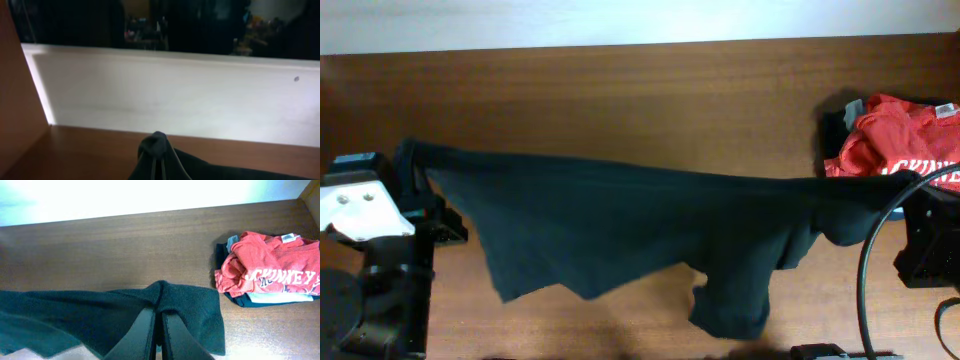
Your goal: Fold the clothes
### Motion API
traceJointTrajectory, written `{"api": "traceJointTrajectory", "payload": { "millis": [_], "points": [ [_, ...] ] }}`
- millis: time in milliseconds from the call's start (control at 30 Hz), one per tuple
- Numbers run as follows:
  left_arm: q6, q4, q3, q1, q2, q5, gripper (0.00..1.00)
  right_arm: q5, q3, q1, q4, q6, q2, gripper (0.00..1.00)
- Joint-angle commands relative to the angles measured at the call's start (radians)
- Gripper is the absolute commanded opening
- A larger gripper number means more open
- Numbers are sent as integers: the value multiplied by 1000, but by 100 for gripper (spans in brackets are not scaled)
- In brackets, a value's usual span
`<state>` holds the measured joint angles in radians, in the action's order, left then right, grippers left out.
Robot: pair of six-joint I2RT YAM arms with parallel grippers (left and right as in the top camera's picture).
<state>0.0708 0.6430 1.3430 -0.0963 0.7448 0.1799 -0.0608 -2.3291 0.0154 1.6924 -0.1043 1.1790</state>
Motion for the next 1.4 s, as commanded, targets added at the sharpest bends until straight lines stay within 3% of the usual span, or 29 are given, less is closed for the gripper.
{"api": "traceJointTrajectory", "payload": {
  "millis": [0, 300, 767, 1367],
  "points": [
    [51, 38, 10, 5, 5, 76, 1, 54, -14, -10, 6, 4, 16, 6],
    [98, 151, 10, 5, 167, 207, 1, 54, 62, -10, 6, 4, 141, 5],
    [127, 138, 10, 11, 504, 263, 1, 73, 108, -10, -21, 4, 386, 4],
    [127, -158, 10, 50, 859, 262, 1, 64, 108, -9, -322, 4, 798, 4]
  ]
}}
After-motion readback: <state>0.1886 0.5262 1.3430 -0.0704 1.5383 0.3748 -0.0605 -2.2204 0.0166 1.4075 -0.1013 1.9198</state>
